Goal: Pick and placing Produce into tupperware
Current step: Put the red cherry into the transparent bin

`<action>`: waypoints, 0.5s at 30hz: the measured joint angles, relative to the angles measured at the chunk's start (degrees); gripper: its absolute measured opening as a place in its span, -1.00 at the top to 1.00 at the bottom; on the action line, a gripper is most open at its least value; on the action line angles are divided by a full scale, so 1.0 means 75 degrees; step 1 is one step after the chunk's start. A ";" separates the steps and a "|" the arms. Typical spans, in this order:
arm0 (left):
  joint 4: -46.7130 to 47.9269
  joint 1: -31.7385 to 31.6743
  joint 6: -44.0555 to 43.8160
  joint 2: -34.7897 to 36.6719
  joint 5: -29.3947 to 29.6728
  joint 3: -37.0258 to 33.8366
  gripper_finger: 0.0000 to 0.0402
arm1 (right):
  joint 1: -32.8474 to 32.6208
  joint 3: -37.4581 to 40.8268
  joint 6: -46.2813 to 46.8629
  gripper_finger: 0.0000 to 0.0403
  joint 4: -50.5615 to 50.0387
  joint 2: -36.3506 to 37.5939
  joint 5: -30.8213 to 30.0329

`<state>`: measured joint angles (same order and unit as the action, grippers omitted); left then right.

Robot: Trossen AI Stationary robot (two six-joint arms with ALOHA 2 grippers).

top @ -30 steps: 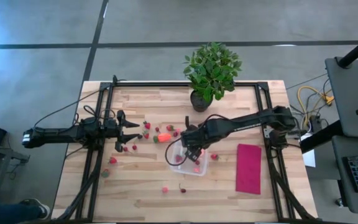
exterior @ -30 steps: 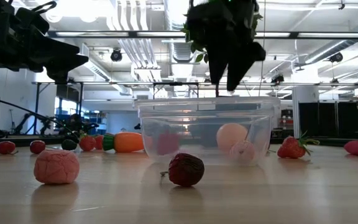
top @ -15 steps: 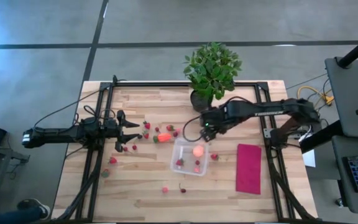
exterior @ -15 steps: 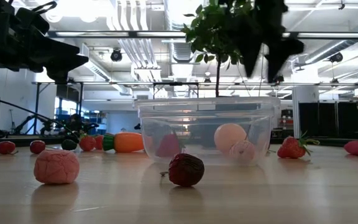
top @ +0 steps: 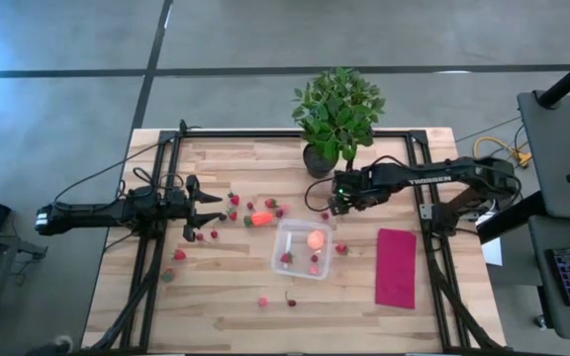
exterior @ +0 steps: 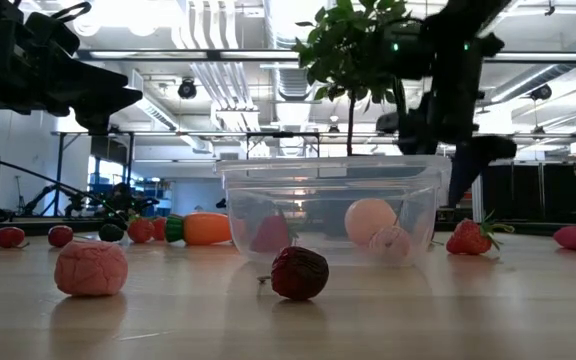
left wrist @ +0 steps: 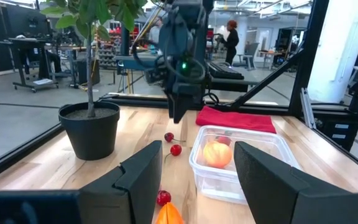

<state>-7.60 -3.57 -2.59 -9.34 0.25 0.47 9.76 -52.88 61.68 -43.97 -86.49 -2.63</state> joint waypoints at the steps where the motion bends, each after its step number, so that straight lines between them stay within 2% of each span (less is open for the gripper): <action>1: 0.0003 0.0000 0.0000 0.0005 0.0000 0.0000 0.07 | 0.0023 0.0093 -0.0062 -0.32 0.0135 -0.0065 -0.0007; 4: 0.0001 0.0000 0.0000 0.0001 0.0000 0.0000 0.07 | 0.0021 0.0294 -0.0237 -0.31 0.0497 -0.0213 -0.0081; 8: 0.0000 -0.0001 0.0000 0.0009 0.0000 0.0000 0.07 | -0.0001 0.0559 -0.0372 -0.29 0.0783 -0.0292 -0.0622; 15: -0.0002 -0.0002 0.0000 -0.0013 0.0000 0.0000 0.07 | 0.0002 0.0902 -0.0509 -0.29 0.1735 -0.0368 -0.0858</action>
<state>-7.61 -3.59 -2.59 -9.44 0.25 0.47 9.78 -46.12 57.87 -30.96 -89.25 -9.07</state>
